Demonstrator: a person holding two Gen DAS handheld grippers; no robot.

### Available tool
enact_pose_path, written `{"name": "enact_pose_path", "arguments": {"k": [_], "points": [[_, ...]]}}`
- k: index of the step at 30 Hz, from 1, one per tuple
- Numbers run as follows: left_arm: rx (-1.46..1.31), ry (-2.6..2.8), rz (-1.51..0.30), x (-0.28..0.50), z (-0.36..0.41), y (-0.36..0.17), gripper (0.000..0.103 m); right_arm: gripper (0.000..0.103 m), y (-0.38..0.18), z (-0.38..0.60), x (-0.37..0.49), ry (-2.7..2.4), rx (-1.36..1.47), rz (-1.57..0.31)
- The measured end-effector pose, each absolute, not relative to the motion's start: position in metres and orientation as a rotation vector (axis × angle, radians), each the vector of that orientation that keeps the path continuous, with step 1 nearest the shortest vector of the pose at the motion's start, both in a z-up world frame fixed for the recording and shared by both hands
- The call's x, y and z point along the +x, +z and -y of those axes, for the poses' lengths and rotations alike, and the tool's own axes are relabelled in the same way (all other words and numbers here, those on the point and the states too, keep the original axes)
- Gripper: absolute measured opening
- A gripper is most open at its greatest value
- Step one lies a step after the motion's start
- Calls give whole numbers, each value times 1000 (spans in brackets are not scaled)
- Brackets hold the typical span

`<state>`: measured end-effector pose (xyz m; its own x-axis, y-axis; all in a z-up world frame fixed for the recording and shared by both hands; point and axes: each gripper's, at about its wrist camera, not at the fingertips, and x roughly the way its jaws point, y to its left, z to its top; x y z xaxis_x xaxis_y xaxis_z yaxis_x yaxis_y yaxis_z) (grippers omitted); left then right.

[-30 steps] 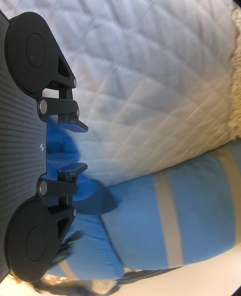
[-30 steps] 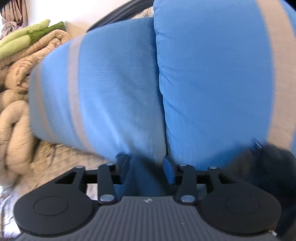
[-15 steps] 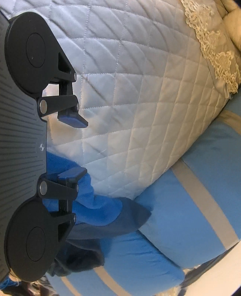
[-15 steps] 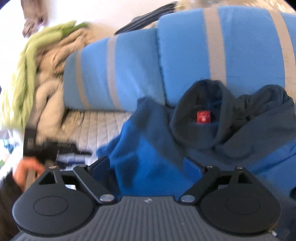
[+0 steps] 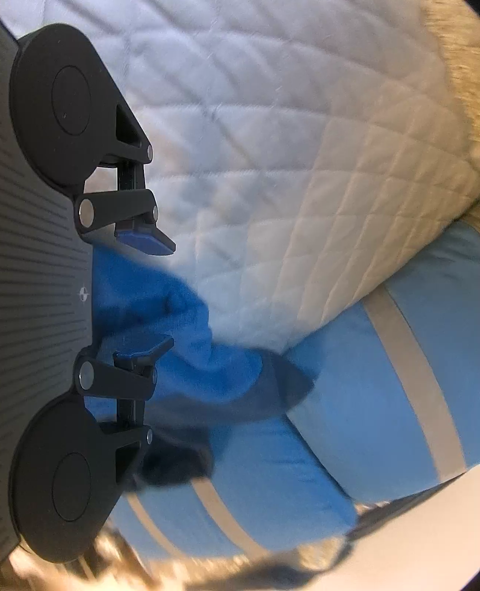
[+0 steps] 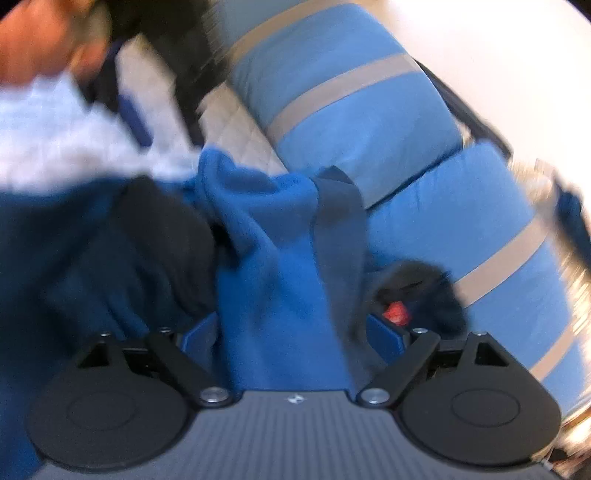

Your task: Fold clothes

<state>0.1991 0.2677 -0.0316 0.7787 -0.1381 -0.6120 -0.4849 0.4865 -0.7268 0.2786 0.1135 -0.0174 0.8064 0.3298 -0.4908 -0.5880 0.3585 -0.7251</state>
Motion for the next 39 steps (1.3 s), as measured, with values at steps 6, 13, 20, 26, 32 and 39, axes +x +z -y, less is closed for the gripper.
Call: {"name": "enact_pose_path", "arguments": {"k": [6, 13, 20, 26, 32, 39], "points": [[-965, 254, -670, 198, -262, -21, 46, 27, -35, -111, 267, 558, -1288, -182], [-678, 234, -685, 200, -242, 1, 49, 9, 20, -95, 291, 542, -973, -251], [-566, 187, -686, 216, -230, -10, 51, 8, 57, -83, 311, 533, -739, -305], [-443, 173, -671, 232, -216, -20, 51, 8, 60, -82, 307, 554, -724, -313], [-328, 225, -629, 247, -209, -23, 51, 8, 60, -81, 304, 571, -722, -317], [-294, 210, -636, 264, -212, -28, 46, 7, 51, -81, 296, 614, -770, -335]]}}
